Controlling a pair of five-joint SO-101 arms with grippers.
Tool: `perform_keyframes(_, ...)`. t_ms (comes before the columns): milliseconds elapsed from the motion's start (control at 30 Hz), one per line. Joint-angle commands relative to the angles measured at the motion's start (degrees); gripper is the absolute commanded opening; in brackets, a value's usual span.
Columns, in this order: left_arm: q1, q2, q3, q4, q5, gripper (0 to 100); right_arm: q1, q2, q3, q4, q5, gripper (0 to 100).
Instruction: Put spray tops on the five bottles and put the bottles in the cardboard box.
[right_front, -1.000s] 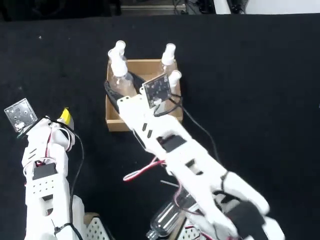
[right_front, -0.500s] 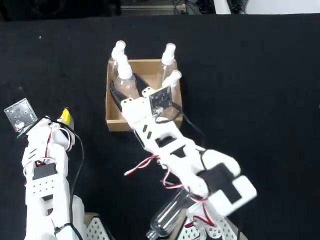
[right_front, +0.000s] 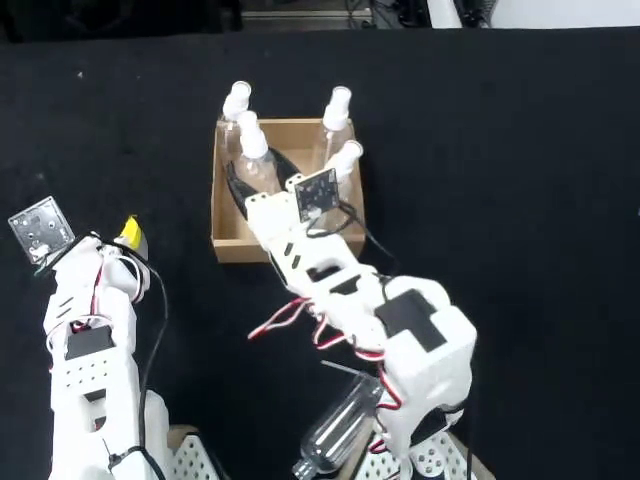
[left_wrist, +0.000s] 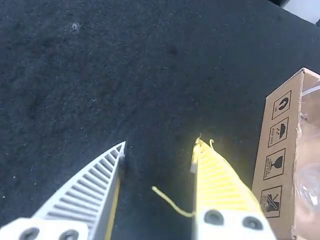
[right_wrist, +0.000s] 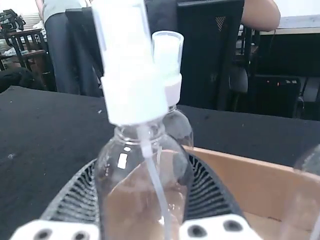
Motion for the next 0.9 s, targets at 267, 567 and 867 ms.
perform_keyframes(267, -0.40, -1.14, -0.84, -1.32, -0.35, 19, 0.09, 4.79, -6.99, -1.32, 0.53, 1.1)
perform_keyframes(567, -0.40, -1.14, -0.75, -1.32, -0.35, 19, -0.62, 5.49, -6.73, -1.32, 0.53, 1.5)
perform_keyframes(867, -0.48, -1.14, -0.75, -1.32, -0.44, 19, -0.88, 5.49, -6.64, -1.23, 0.53, 1.6)
